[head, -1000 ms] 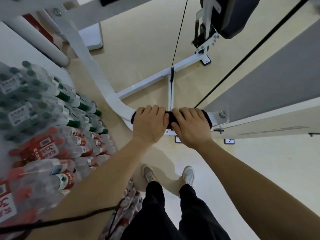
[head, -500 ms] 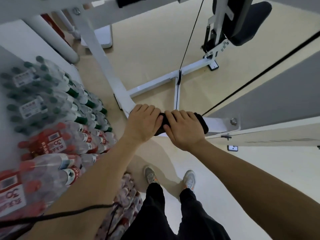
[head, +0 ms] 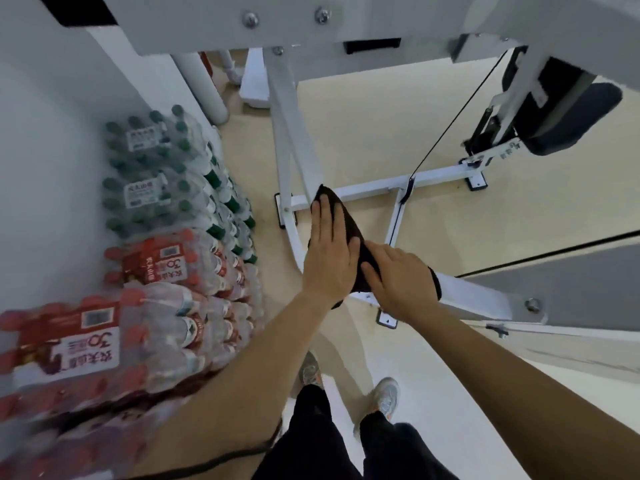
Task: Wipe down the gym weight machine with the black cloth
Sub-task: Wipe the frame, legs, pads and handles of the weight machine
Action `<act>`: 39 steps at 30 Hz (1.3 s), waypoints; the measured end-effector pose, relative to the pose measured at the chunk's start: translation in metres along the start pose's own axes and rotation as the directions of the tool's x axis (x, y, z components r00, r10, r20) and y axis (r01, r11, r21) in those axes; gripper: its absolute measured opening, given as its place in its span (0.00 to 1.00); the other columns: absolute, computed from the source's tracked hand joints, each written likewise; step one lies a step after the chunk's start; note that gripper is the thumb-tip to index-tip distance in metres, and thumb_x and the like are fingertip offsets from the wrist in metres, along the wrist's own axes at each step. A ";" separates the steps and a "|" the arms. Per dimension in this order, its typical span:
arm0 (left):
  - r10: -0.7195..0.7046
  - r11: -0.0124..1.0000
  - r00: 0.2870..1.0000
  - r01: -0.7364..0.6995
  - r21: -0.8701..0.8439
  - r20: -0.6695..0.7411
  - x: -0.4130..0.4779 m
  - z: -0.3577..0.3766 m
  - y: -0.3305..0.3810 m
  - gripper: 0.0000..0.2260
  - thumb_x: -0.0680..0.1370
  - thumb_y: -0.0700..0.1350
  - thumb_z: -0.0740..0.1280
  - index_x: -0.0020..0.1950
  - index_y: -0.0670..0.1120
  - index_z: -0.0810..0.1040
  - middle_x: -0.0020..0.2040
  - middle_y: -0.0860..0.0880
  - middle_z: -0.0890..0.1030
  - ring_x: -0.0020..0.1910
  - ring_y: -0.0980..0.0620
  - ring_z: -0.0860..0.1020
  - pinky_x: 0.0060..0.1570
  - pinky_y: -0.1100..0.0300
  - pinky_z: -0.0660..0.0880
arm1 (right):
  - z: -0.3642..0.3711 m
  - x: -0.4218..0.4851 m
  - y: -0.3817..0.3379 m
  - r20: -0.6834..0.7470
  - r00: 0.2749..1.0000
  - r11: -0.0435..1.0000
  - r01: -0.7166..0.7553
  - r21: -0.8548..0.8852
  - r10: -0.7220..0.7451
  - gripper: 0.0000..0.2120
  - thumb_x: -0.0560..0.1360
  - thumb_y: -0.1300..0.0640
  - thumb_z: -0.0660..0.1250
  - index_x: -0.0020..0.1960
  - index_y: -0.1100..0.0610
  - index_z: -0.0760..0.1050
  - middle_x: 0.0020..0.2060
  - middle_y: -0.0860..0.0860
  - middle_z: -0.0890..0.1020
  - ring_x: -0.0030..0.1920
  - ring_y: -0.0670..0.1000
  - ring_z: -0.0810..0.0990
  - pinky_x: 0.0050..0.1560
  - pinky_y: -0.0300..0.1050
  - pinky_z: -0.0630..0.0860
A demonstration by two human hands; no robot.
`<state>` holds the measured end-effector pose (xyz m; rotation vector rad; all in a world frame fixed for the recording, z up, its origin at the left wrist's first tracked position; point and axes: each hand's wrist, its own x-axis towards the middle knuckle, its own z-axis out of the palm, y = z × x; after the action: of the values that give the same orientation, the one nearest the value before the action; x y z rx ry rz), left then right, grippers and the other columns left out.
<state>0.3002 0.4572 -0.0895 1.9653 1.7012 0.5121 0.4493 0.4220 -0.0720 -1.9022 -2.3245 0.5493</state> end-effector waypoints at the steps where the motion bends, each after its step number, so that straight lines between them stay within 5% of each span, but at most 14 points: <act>1: -0.038 0.998 0.999 0.039 -0.055 0.005 -0.006 0.001 0.003 0.27 0.85 0.49 0.52 0.81 0.40 0.50 0.82 0.45 0.43 0.80 0.50 0.39 0.78 0.58 0.44 | -0.001 -0.003 0.001 0.002 1.000 1.000 -0.004 0.006 0.004 0.22 0.82 0.44 0.47 0.70 0.50 0.68 0.54 0.49 0.81 0.49 0.54 0.79 0.48 0.51 0.74; 8: 0.016 1.000 1.000 -0.017 0.025 0.025 0.001 -0.007 -0.011 0.30 0.84 0.54 0.43 0.81 0.38 0.46 0.82 0.43 0.42 0.81 0.48 0.39 0.79 0.55 0.43 | -0.012 0.017 -0.009 0.139 0.990 0.998 0.000 0.057 -0.008 0.23 0.85 0.46 0.47 0.79 0.47 0.58 0.65 0.48 0.78 0.54 0.53 0.80 0.45 0.49 0.76; 12: 0.048 0.992 0.997 -0.055 0.113 0.068 0.048 -0.017 -0.035 0.28 0.85 0.51 0.47 0.81 0.40 0.46 0.82 0.44 0.42 0.80 0.46 0.40 0.79 0.52 0.43 | -0.007 0.062 -0.020 0.205 0.979 0.990 -0.016 0.138 -0.013 0.23 0.85 0.45 0.44 0.79 0.49 0.55 0.48 0.53 0.83 0.40 0.55 0.79 0.38 0.49 0.73; 17: 0.112 0.964 0.983 -0.143 0.222 0.147 0.103 -0.039 -0.049 0.25 0.86 0.49 0.50 0.82 0.43 0.51 0.82 0.47 0.45 0.81 0.46 0.41 0.78 0.46 0.50 | 0.002 0.103 -0.029 0.173 0.985 0.897 -0.103 0.430 0.030 0.24 0.86 0.46 0.44 0.80 0.49 0.58 0.58 0.55 0.82 0.53 0.57 0.81 0.52 0.52 0.76; 20: -0.042 0.999 0.998 0.042 -0.007 -0.055 0.094 -0.044 -0.040 0.23 0.86 0.48 0.51 0.81 0.46 0.55 0.82 0.51 0.52 0.81 0.51 0.48 0.78 0.54 0.50 | 0.000 0.103 -0.034 0.121 0.989 0.828 -0.134 0.545 0.080 0.20 0.85 0.49 0.49 0.75 0.50 0.67 0.64 0.51 0.79 0.62 0.52 0.78 0.59 0.50 0.75; 23: -0.424 0.876 0.856 0.307 -0.371 -0.295 0.043 -0.035 -0.029 0.21 0.85 0.47 0.53 0.79 0.48 0.62 0.78 0.51 0.64 0.77 0.54 0.60 0.74 0.61 0.57 | -0.006 0.093 -0.035 0.072 0.986 0.799 -0.164 0.578 0.150 0.21 0.84 0.52 0.52 0.76 0.51 0.65 0.70 0.48 0.73 0.68 0.47 0.72 0.66 0.44 0.69; 26: -0.659 0.558 0.751 0.453 -0.696 -0.040 0.008 -0.016 -0.012 0.21 0.85 0.47 0.53 0.79 0.49 0.61 0.76 0.52 0.67 0.75 0.54 0.65 0.73 0.58 0.62 | -0.009 0.093 -0.035 0.152 0.982 0.716 -0.186 0.673 0.112 0.22 0.84 0.53 0.53 0.78 0.48 0.64 0.73 0.43 0.71 0.71 0.43 0.69 0.72 0.45 0.65; 29: -0.608 0.320 0.781 0.405 -0.856 0.142 0.014 -0.001 0.004 0.21 0.85 0.51 0.53 0.79 0.53 0.63 0.71 0.55 0.73 0.70 0.55 0.72 0.71 0.55 0.68 | -0.004 0.106 -0.029 0.270 0.953 0.554 -0.298 0.777 0.135 0.22 0.83 0.49 0.53 0.76 0.42 0.66 0.70 0.40 0.75 0.69 0.42 0.73 0.74 0.51 0.67; 32: -0.588 0.372 0.800 0.397 -0.839 0.118 0.035 0.004 0.006 0.26 0.81 0.57 0.53 0.80 0.59 0.57 0.75 0.57 0.69 0.71 0.57 0.70 0.73 0.51 0.67 | -0.003 0.117 -0.030 0.294 0.951 0.546 -0.297 0.783 0.095 0.21 0.85 0.50 0.52 0.78 0.43 0.63 0.71 0.41 0.73 0.69 0.42 0.72 0.74 0.50 0.66; 35: -0.551 0.456 0.831 0.379 -0.805 0.079 0.057 -0.004 0.000 0.25 0.85 0.51 0.52 0.81 0.58 0.51 0.79 0.55 0.63 0.75 0.56 0.65 0.75 0.52 0.63 | 0.003 0.130 -0.035 0.280 0.954 0.528 -0.291 0.797 0.104 0.21 0.86 0.49 0.50 0.78 0.42 0.61 0.70 0.40 0.73 0.68 0.41 0.73 0.74 0.48 0.66; 39: -0.514 0.539 0.858 0.331 -0.775 0.010 0.085 -0.011 -0.014 0.24 0.86 0.45 0.52 0.82 0.54 0.51 0.79 0.52 0.63 0.74 0.58 0.64 0.73 0.63 0.60 | 0.013 0.155 -0.043 0.226 0.962 0.491 -0.274 0.827 0.155 0.21 0.86 0.46 0.49 0.77 0.40 0.62 0.67 0.39 0.76 0.65 0.40 0.75 0.71 0.44 0.69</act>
<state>0.2960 0.5441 -0.0915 0.8592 1.6188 1.0729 0.3711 0.5610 -0.0946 -1.6090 -1.3245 1.5332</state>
